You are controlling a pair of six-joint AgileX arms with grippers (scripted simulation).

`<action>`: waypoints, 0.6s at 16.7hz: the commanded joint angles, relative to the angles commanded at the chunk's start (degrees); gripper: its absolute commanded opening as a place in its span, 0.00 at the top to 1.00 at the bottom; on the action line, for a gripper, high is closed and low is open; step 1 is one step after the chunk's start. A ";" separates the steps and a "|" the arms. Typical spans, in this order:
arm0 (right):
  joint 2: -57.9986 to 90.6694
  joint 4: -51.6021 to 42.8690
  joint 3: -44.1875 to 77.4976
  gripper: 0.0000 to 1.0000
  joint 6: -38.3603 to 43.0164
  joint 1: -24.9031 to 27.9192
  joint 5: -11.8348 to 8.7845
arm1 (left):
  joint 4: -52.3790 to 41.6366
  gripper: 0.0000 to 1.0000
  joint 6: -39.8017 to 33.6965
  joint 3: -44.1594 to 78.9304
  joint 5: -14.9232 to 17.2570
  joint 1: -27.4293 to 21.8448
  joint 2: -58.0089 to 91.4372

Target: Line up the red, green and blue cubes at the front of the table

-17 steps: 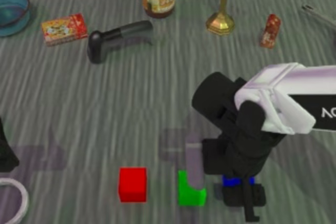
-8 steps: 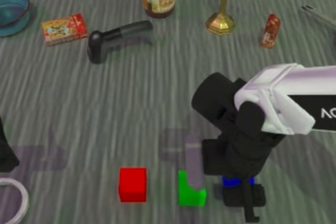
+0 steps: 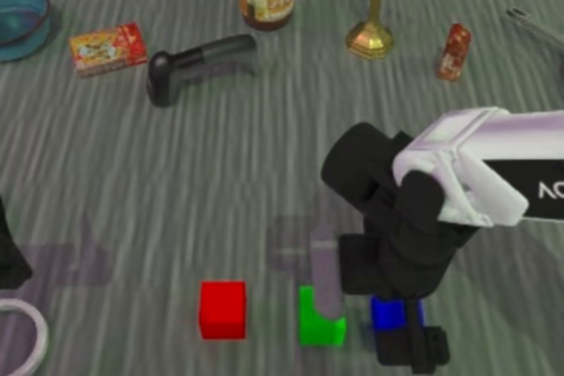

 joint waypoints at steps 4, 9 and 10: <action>0.00 0.00 0.00 0.00 0.00 0.00 0.00 | 0.00 0.00 0.00 0.00 0.00 0.00 0.00; -0.36 -0.99 0.81 0.00 -0.04 -0.03 -0.02 | 0.00 0.00 0.00 0.00 0.00 0.00 0.00; -0.85 -2.37 1.76 0.00 -0.12 0.04 -0.05 | 0.00 0.00 0.00 0.00 0.00 0.00 0.00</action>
